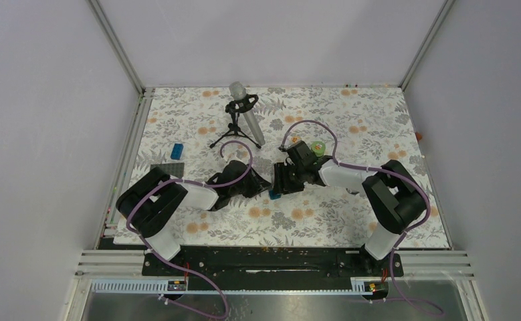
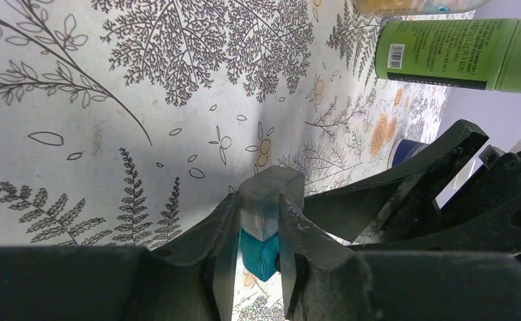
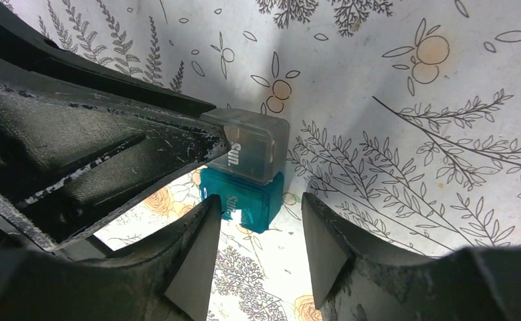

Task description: Sort the pills into containers

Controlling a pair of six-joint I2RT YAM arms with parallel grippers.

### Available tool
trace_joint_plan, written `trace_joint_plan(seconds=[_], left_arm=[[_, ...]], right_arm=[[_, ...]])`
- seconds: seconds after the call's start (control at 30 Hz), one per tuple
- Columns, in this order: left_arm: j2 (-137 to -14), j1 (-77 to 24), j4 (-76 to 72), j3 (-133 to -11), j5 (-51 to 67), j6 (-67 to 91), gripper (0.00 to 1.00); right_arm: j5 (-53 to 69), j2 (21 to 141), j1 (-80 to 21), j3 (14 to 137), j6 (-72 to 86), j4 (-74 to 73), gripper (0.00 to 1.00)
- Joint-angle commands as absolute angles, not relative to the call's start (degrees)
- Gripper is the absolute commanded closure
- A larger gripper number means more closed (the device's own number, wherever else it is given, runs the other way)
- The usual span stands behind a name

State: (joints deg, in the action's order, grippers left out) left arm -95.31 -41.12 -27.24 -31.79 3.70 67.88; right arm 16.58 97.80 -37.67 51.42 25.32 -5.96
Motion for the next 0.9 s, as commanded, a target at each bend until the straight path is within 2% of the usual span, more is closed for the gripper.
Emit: trace_joint_plan(seconds=[0.0,0.2,0.4,0.53,0.67,0.87], left_arm=[[-97.93,-40.87,-21.28,-29.90,1.61,67.14,0.79],[-97.69,-40.86,-20.54,-29.53,0.61,67.32,0.81],[-97.61,-40.80,-20.31,-29.51,0.34,67.15,0.84],[-95.61,-40.81,-20.85,-29.62,0.74,66.89,0.83],[-91.46,-40.72,-20.85,-30.57,0.32,66.18,0.77],[-84.56,-39.12,-18.87,-31.94,-2.02,64.23,0.57]], right_arm=[[9.00,100.60,-39.70,52.26,23.77,-11.85,0.46],[2.23,102.00,-40.93,52.73,26.63,-15.37,0.48],[1.13,103.50,-40.89,53.24,29.09,-17.92,0.52],[0.89,100.52,-40.90,54.90,29.72,-19.37,0.52],[0.74,97.08,-40.85,59.43,29.75,-22.30,0.50],[1.02,94.77,-40.85,65.19,29.33,-26.04,0.45]])
